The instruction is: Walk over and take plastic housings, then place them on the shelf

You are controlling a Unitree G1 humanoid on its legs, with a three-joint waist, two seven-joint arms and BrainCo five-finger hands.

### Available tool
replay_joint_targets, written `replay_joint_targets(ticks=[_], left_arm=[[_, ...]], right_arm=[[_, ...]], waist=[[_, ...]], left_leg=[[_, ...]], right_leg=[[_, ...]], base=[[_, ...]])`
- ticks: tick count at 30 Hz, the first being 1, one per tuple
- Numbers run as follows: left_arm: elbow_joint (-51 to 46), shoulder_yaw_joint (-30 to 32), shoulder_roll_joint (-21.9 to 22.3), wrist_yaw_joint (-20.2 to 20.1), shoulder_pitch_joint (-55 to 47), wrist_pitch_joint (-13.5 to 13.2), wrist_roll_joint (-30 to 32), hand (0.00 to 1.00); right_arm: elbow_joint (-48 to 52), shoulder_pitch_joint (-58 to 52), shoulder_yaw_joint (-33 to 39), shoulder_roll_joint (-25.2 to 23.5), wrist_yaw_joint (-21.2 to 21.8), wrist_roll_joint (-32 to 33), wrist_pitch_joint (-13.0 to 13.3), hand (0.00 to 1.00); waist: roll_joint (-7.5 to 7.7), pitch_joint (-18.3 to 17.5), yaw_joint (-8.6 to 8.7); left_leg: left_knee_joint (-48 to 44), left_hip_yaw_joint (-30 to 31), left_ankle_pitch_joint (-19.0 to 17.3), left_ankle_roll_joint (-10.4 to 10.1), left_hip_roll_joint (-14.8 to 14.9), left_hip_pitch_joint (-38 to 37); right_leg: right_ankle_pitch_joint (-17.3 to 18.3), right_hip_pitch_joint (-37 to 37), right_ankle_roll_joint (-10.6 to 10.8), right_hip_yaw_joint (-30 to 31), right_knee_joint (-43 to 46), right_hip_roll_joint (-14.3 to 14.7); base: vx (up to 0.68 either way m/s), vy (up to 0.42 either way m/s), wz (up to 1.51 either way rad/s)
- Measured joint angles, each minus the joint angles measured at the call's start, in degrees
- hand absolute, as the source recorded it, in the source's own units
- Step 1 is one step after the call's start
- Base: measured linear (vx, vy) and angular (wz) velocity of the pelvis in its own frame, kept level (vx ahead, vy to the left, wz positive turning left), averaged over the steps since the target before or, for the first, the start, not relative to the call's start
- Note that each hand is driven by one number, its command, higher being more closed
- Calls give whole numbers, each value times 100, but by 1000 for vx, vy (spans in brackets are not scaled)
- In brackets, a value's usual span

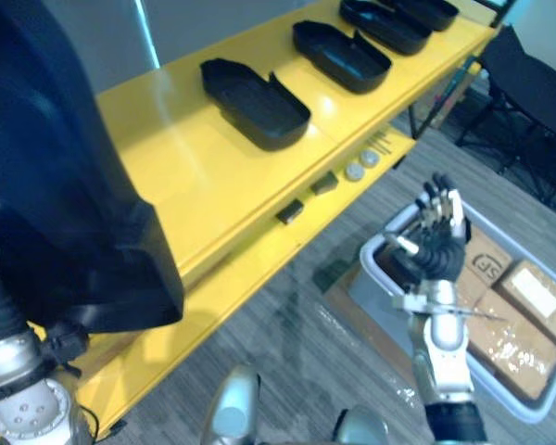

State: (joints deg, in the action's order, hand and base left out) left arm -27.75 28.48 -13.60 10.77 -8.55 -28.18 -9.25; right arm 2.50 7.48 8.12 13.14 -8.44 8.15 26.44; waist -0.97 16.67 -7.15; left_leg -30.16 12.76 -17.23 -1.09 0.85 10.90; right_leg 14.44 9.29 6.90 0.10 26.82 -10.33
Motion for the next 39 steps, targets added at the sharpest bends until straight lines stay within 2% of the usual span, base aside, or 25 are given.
replay_joint_targets(ticks=[2, 4, 5, 6, 7, 8, 9, 10, 11, 12, 14, 15, 18, 20, 22, 23, 24, 26, 27, 29, 32, 34, 36, 39], left_arm=[[35, -145, -56, 0, 58, 95, -218, 100], [14, -336, -76, -43, -22, 170, -194, 100], [-37, -392, -77, -86, -101, 219, -193, 100], [-158, -463, -80, -148, -286, 268, -191, 100], [-152, -707, 243, -274, -433, 287, -134, 100], [-143, -855, 324, -306, -492, 307, -95, 100], [-132, -1035, 328, -341, -483, 318, -62, 100], [-108, -1113, 327, -322, -301, 318, 57, 100], [-88, -1131, 327, -312, -154, 318, 97, 100], [-14, -1131, 313, -283, 105, 326, 132, 100], [128, -1123, 262, -192, 333, 460, 205, 100], [262, -1117, 259, -150, 410, 620, 358, 100], [532, -1113, 125, -105, 416, 1106, 583, 100], [869, -1065, -225, -199, 413, 1880, 592, 100], [1036, -1048, -327, -259, 425, 2211, 568, 100], [1313, -1047, -460, -331, 483, 2633, 581, 100], [1469, -1051, -524, -346, 546, 2783, 577, 100], [2259, -1037, -919, -429, 914, 3430, 559, 100], [2491, -1035, -1037, -474, 1027, 3539, 529, 100], [3658, -1006, -1540, -803, 1618, 4039, 263, 100], [4493, -1011, -1815, -894, 2041, 4378, 233, 100], [4974, -1035, -1984, -891, 2297, 4511, 230, 100], [5525, -1111, -2237, -883, 2620, 4694, 233, 100], [6098, -1145, -2241, -868, 3091, 4948, 234, 100]], right_arm=[[228, -110, 413, 81, -44, 11, -168, 0], [480, -234, 611, 95, -49, 4, -217, 0], [577, -243, 645, 99, -54, 7, -219, 0], [800, -235, 646, 130, -106, 9, -214, 0], [833, -208, 692, 343, -192, 15, -148, 0], [833, -209, 736, 434, -237, 16, -139, 0], [821, -168, 853, 532, -380, 2, -134, 0], [821, -130, 993, 572, -557, -23, -122, 0], [815, -111, 1062, 591, -646, -67, -121, 0], [799, -74, 1150, 602, -782, -121, -123, 0], [812, -89, 1211, 598, -856, -215, -122, 0], [847, -134, 1285, 588, -881, -207, -107, 0], [1183, -415, 1497, 468, -869, -205, -26, 0], [1537, -725, 1544, 298, -765, -218, -25, 0], [1567, -747, 1548, 304, -743, -225, -27, 0], [1567, -750, 1548, 304, -736, -224, -36, 0], [1566, -762, 1549, 304, -716, -218, -37, 0], [1566, -768, 1549, 361, -636, -213, -45, 0], [1566, -768, 1549, 406, -628, -206, -49, 0], [1565, -774, 1548, 595, -487, -65, -166, 0], [1549, -769, 1537, 665, -335, 71, -213, 0], [1502, -769, 1522, 713, -257, 94, -231, 0], [1452, -765, 1416, 855, -146, 241, -252, 0], [1398, -752, 1192, 1004, -94, 313, -252, 0]], waist=[[42, -120, 109], [175, -240, 149], [281, -304, 147], [509, -444, 135], [211, -545, 149], [100, -612, 166], [-83, -672, 173], [-219, -670, 228], [-289, -661, 263], [-359, -640, 324], [-338, -595, 392], [-313, -569, 470], [-165, -494, 517], [-47, -492, 623], [-43, -494, 668], [-52, -496, 667], [-61, -500, 698], [-82, -514, 797], [-83, -513, 802], [-102, -529, 902], [-110, -535, 976], [-113, -537, 1013], [-133, -551, 1116], [-232, -651, 1130]], left_leg=[[0, 536, -163, -265, -45, -231], [8, 721, -275, -463, -60, -363], [2, 688, -312, -532, -57, -389], [-57, 494, -428, -733, -20, -358], [-102, 189, -453, -862, 481, -209], [-20, -99, -386, -850, 727, -82], [255, -608, -190, -783, 1051, 15], [688, -1053, 98, -870, 1225, -2], [929, -1164, 307, -931, 1265, -46], [1438, -1279, 794, -1145, 1293, -227], [1844, -1363, 983, -1134, 1241, -551], [1915, -1396, 983, -1133, 1222, -728], [2010, -1587, 965, -1101, 1147, -955], [2060, -1655, 980, -1078, 1081, -1002], [2093, -1692, 990, -1064, 1047, -1055], [2187, -1842, 1009, -1043, 1033, -1203], [2195, -1845, 1009, -1043, 1030, -1236], [2279, -1912, 1018, -1040, 1036, -1381], [2303, -1952, 1026, -1036, 1035, -1390], [2390, -2086, 1080, -1015, 1013, -1392], [2394, -2215, 1082, -1012, 991, -1457], [2407, -2268, 1085, -1009, 988, -1498], [2414, -2277, 1100, -1006, 978, -1494], [2490, -2343, 1165, -1000, 973, -1484]], right_leg=[[-109, 194, 172, 560, -142, 67], [-168, 251, 237, 568, -79, 4], [-239, 247, 255, 463, -120, -72], [-597, 258, 483, 320, -254, -181], [-462, 130, 389, -117, -186, 8], [-474, 105, 339, -299, -298, 98], [-551, 72, 225, -545, -545, 160], [-670, 7, 177, -721, -726, 165], [-730, -22, 153, -814, -817, 162], [-742, -47, 149, -898, -868, 134], [-767, -158, 115, -910, -886, 87], [-767, -326, 115, -927, -931, 63], [-781, -517, 147, -906, -1108, 20], [-815, -557, 203, -864, -1230, -31], [-828, -572, 222, -824, -1245, -54], [-843, -608, 241, -727, -1274, -62], [-849, -654, 248, -728, -1305, -62], [-869, -743, 245, -701, -1356, -53], [-886, -735, 237, -658, -1363, -49], [-1058, -728, 249, -573, -1585, -40], [-1179, -735, 264, -450, -1722, -40], [-1209, -741, 262, -395, -1754, -36], [-1248, -740, 262, -354, -1797, -37], [-1372, -748, 272, -318, -1990, -24]], base=[[328, -266, 130], [295, -381, 123], [297, -489, 111], [228, -512, 95], [199, -547, 94], [136, -457, 89], [111, -377, 84], [111, -288, 82], [89, -202, 69], [81, -98, 36], [63, -27, 10], [68, 39, -8], [46, 34, -13], [21, 49, -10], [22, 39, -13], [17, 29, -22], [14, 24, -23], [-6, 5, -10], [-40, 18, -18], [-40, 35, -23], [-9, 34, -22], [3, 17, -14], [-20, 14, -5], [-14, 11, -9]])
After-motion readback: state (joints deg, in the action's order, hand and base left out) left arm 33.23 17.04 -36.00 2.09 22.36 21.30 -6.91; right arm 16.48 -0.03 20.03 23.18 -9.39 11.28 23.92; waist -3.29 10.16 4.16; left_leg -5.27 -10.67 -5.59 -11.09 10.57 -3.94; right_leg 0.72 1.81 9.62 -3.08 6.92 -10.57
